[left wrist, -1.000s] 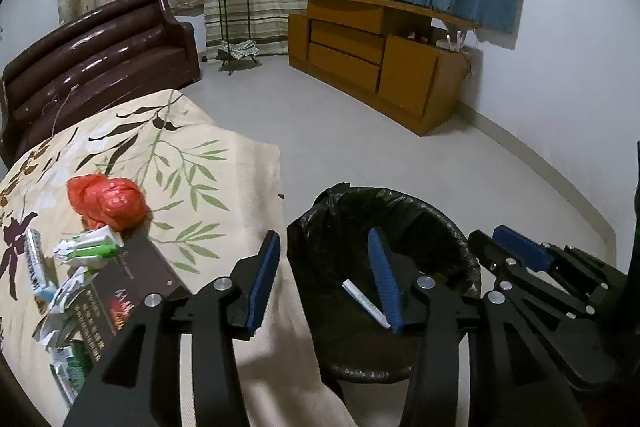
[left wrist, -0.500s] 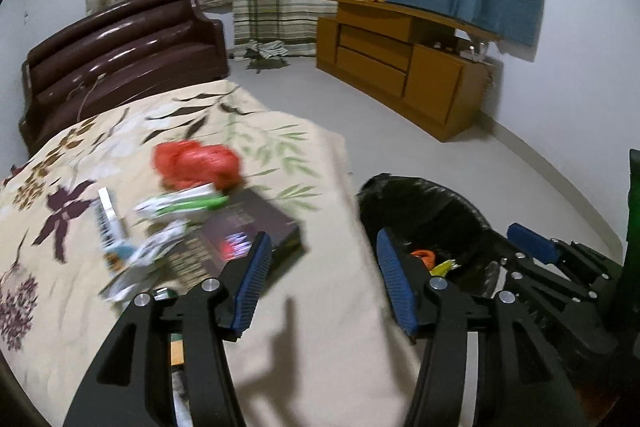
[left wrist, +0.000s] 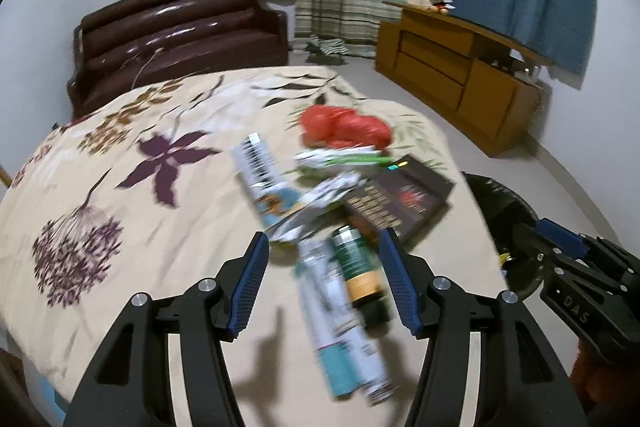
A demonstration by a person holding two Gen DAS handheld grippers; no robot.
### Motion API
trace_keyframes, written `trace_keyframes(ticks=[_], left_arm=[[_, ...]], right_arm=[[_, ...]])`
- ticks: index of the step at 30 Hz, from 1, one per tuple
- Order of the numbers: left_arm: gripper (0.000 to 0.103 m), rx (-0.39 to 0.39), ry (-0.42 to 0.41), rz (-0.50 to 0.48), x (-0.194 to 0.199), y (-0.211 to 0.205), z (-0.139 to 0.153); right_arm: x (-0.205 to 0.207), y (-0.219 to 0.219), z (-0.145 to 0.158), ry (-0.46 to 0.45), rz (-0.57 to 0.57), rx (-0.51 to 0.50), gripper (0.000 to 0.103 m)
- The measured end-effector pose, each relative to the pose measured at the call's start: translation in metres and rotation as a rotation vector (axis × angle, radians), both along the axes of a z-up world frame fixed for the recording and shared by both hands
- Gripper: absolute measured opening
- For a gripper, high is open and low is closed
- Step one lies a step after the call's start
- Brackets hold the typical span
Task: Collect trash
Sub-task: 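Move both open tools back over the items on the bedspread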
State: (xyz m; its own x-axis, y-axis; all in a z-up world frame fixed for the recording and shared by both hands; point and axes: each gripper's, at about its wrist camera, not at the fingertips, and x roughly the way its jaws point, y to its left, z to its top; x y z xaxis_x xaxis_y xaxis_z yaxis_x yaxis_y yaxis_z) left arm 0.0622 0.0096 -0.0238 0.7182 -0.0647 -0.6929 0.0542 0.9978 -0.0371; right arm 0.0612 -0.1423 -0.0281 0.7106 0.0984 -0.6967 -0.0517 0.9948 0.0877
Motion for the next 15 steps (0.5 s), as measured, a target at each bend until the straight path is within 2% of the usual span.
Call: trace_keyframes(ticks=[7,15], left_arm=[[0.057,-0.016,0.033,0.022,-0.016,0.02,-0.012],[0.057,-0.018,0.052,0.006,-0.026,0.019,-0.025]], right_arm=[[-0.007,0.024,-0.001,0.01,0.035,-0.012,0.034],[-0.016,0.025,-0.003,0.018,0.016,-0.015,0.034]])
